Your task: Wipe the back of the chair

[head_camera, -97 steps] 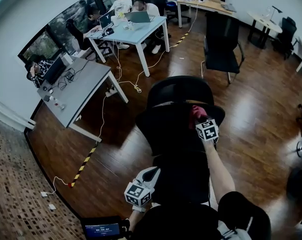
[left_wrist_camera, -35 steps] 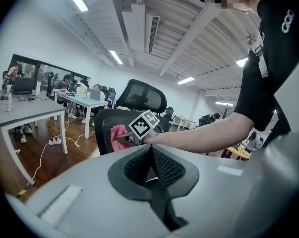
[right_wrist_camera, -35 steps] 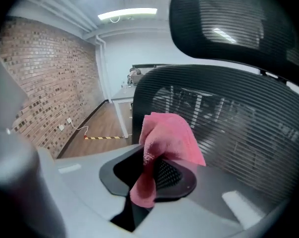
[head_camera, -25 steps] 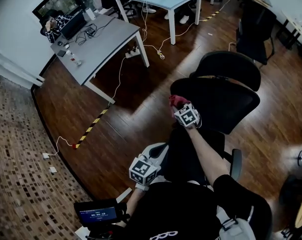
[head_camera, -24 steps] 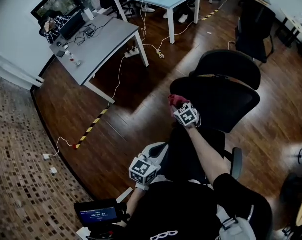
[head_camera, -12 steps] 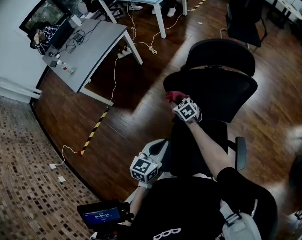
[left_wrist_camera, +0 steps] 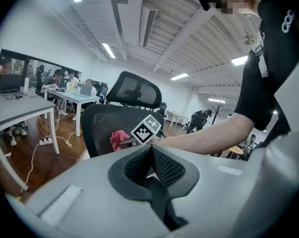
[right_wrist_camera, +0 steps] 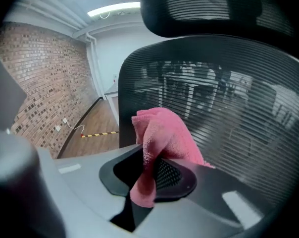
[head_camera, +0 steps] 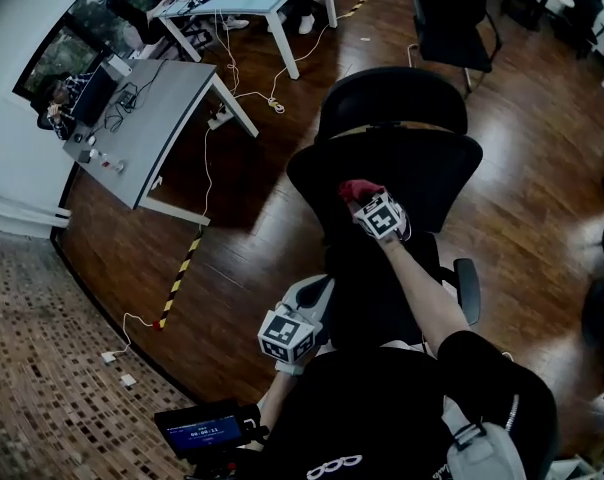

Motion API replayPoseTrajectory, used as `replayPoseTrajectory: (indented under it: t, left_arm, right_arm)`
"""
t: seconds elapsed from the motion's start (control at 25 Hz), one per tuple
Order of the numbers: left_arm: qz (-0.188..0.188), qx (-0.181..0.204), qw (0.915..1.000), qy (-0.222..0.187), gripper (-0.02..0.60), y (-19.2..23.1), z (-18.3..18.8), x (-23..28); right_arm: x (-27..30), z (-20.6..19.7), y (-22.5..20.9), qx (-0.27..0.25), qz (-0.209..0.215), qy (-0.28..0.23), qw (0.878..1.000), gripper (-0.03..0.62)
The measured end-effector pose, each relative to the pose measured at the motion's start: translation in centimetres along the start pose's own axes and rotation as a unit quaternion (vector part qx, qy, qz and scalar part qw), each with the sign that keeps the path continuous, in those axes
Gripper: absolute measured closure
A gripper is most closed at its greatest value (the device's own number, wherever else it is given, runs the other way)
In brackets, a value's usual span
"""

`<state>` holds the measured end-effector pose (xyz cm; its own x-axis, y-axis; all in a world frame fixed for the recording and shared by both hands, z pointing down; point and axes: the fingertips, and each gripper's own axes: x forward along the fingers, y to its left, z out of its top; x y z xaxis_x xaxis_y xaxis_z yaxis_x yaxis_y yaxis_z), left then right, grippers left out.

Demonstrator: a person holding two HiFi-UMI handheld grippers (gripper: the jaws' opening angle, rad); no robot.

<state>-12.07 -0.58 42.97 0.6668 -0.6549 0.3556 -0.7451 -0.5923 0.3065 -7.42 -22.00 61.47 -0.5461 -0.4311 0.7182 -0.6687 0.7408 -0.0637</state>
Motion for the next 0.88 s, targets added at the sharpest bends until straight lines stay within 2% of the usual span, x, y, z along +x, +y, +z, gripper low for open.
replayPoseTrajectory:
  t: [0.24,0.6,0.88]
  left_arm:
    - [-0.026,0.006,0.9996,0.011,0.592,-2.7,0.5,2.1]
    - [-0.042,0.017,0.9987,0.021,0.592,-6.2,1.1,4.8]
    - [-0.047,0.022,0.9984,0.025,0.592,-8.2,0.6,6.5]
  right_arm:
    - [-2.9,-2.6,-4.1,0.022,-0.022,0.004,1.0,0.546]
    - [-7.7,-7.0,-10.7,0.059,-0.06,0.008,0.996,0.546]
    - [-11.1,-11.0,-15.9,0.108,-0.097,0.004,0.989,0.545]
